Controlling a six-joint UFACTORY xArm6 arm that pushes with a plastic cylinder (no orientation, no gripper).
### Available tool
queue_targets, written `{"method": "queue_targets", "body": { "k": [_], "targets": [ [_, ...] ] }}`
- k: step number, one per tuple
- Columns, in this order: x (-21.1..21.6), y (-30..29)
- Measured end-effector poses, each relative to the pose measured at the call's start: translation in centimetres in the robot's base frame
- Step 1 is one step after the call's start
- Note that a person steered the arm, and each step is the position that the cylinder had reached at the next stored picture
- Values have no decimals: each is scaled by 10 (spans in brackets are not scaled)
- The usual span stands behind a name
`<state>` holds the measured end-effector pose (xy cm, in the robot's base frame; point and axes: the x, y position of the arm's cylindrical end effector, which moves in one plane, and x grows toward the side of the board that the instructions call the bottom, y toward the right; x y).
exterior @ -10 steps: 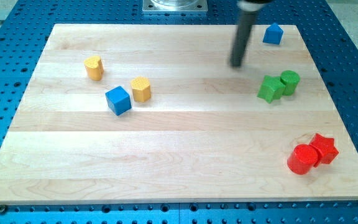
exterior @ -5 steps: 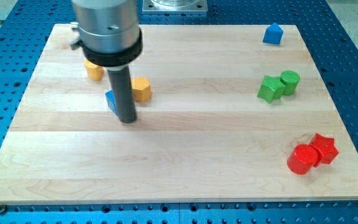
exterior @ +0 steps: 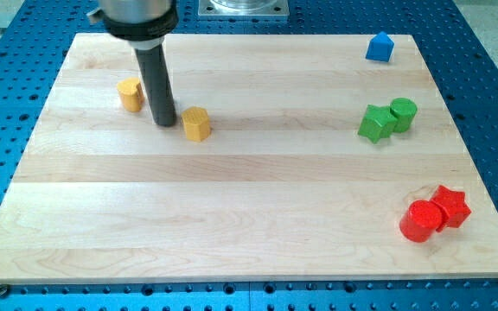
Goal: Move cube towards the triangle
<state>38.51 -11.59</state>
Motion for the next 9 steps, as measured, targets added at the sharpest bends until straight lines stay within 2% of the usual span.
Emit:
{"method": "queue_targets", "body": {
  "k": [1,2,3,4,5,6,7,8,9],
  "targets": [
    [-2,-45],
    [-17,-47],
    [-33,18],
    [-101,57],
    [-103,131],
    [-85,162],
    [-93,229],
    [-115,263],
    [-139,235]
  ]
}}
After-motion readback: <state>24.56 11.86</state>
